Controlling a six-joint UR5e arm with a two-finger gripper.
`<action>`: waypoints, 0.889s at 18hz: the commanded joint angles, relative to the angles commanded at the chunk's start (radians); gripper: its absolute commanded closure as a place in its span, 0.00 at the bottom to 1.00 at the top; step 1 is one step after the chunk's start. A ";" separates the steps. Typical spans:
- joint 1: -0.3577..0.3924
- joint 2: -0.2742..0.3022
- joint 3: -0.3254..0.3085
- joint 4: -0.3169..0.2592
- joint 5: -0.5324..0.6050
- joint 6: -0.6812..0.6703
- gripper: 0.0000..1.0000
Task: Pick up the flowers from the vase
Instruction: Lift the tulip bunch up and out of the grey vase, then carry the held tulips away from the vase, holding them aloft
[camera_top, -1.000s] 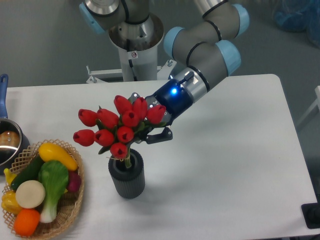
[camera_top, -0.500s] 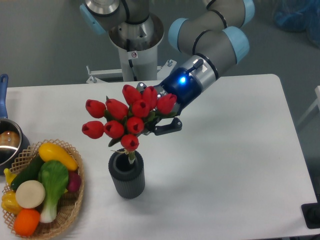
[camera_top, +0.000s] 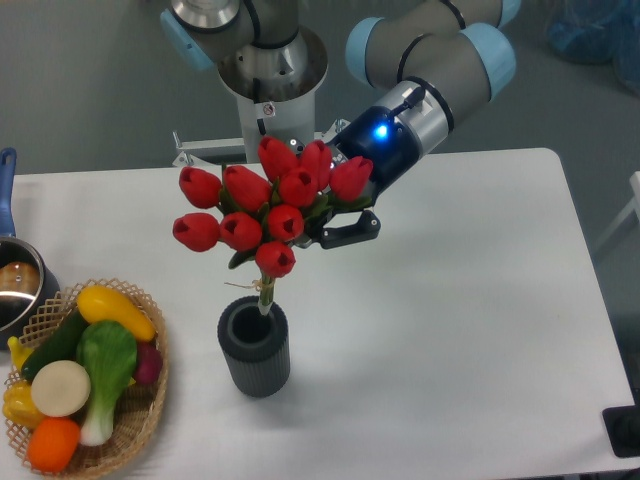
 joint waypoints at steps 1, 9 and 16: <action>0.002 0.000 0.017 0.000 0.000 -0.026 0.69; 0.083 -0.003 0.048 -0.005 0.093 -0.082 0.69; 0.182 -0.018 0.074 -0.002 0.196 -0.066 0.69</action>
